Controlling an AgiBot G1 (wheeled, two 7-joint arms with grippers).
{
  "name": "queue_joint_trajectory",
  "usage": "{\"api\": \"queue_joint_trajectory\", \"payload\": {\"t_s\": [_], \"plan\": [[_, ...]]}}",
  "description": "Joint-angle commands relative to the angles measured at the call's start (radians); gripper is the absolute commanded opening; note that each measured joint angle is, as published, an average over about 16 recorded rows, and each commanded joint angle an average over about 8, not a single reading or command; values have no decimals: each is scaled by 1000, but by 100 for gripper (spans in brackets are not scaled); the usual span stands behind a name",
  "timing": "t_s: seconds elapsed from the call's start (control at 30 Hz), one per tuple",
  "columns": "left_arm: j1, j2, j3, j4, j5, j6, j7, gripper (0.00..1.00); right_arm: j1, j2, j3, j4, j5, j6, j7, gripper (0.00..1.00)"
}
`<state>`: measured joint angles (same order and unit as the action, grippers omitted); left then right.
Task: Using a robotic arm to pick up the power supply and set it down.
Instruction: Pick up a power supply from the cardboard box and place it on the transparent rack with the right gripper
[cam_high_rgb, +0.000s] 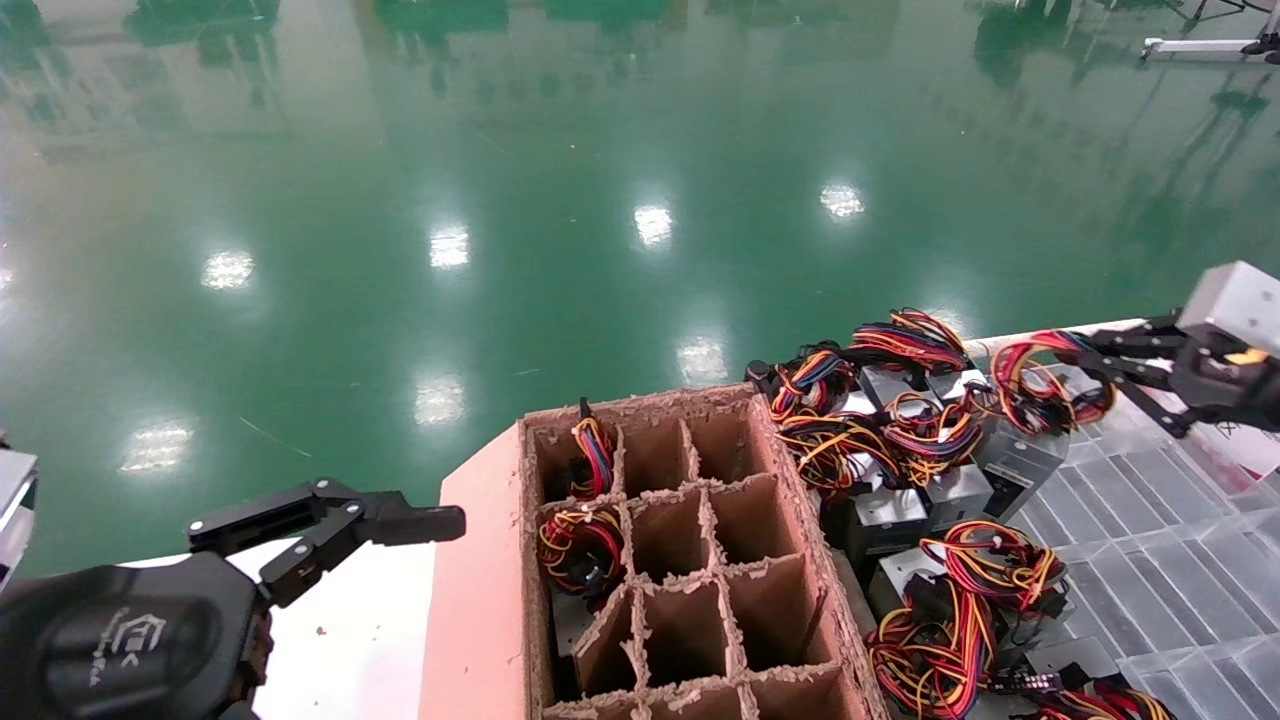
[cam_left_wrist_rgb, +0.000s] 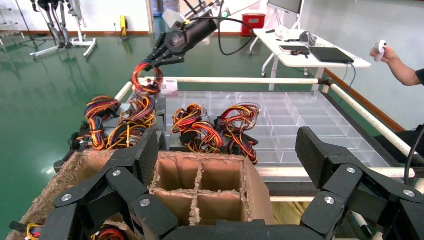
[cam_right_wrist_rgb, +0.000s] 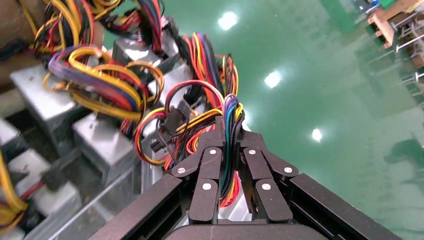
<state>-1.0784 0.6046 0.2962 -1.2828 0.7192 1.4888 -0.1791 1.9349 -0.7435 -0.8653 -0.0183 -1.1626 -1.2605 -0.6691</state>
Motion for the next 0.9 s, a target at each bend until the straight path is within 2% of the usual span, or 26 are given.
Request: {"api": "queue_joint_trajectory", "payload": {"t_s": [0.03, 0.37, 0.9], "plan": [[0, 0, 0, 0, 0, 0, 0, 100, 1, 14, -2, 2, -3, -10, -1, 0], [0, 0, 1, 0, 0, 0, 0, 100, 11, 72, -18, 1, -25, -36, 8, 0], [0, -1, 2, 0, -1, -1, 1, 100, 9, 62, -24, 7, -34, 31, 16, 0]]}}
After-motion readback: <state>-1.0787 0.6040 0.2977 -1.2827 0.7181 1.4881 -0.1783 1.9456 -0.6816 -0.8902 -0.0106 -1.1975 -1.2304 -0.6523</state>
